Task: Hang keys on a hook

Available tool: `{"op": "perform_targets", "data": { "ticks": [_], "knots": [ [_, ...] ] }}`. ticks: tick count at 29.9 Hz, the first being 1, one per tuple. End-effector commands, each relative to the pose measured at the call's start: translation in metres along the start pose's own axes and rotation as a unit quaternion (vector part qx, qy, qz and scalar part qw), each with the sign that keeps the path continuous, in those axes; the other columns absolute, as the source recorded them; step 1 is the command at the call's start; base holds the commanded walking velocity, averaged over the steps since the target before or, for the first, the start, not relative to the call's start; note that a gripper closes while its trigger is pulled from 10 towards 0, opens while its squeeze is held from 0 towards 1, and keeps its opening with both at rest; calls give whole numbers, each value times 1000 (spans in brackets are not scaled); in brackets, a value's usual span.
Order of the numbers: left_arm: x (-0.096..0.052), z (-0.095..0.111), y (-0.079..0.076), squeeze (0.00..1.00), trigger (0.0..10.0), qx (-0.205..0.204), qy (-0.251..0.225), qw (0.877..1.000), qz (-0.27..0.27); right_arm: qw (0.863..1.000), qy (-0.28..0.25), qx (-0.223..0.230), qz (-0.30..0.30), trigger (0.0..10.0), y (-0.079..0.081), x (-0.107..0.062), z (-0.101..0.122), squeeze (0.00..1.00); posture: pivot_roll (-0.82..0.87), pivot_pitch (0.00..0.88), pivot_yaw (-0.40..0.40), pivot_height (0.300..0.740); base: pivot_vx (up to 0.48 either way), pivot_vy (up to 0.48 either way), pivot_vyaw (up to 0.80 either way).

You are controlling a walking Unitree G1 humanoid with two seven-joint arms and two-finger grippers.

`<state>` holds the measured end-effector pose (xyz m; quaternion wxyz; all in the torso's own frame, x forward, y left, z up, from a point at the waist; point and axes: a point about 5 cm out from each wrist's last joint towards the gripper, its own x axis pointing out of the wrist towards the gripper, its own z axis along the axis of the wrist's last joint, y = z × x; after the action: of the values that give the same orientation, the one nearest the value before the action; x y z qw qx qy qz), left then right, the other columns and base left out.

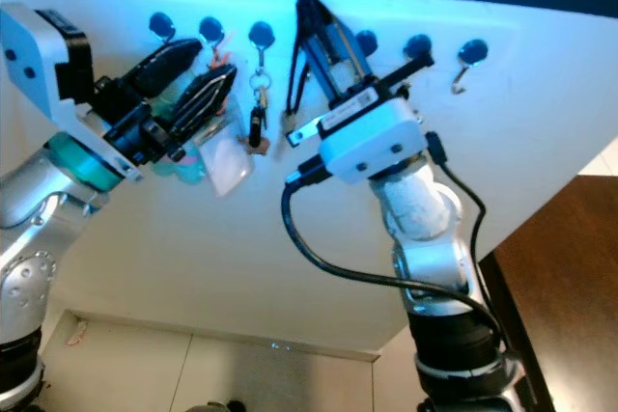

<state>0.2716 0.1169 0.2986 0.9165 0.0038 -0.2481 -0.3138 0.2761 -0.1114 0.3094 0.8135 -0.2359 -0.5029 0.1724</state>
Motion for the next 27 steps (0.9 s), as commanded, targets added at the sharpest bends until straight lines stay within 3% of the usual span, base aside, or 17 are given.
{"op": "perform_targets", "data": {
  "ticks": [1,4,6,10,12,21,27],
  "knots": [
    [-2,-3,0,0,10000,1,9,1000,1,1000,-12,-6,-1,10000,-1,3,3,0,26,0,83,740,0,0,0],
    [-2,-4,0,0,10000,1,8,1000,0,1000,-4,1,23,10000,8,1,0,0,29,0,81,740,0,0,0],
    [-2,-4,0,0,10000,1,8,1000,0,995,23,23,90,10000,27,-10,-7,0,30,0,80,740,0,0,0],
    [-3,-4,0,0,10000,1,8,1000,0,993,32,30,110,10000,32,-15,-9,0,30,0,80,740,0,0,0],
    [-3,-4,1,0,10000,1,9,1000,0,988,54,39,138,10000,37,-26,-12,0,27,0,82,740,0,0,0],
    [-3,-4,1,0,10000,1,10,1000,-3,984,92,34,149,10000,35,-46,-17,0,25,0,87,740,0,0,0],
    [-3,-4,1,0,10000,1,11,1000,-5,989,78,23,123,10000,28,-41,-14,0,27,0,90,740,0,0,0]
  ]
}}
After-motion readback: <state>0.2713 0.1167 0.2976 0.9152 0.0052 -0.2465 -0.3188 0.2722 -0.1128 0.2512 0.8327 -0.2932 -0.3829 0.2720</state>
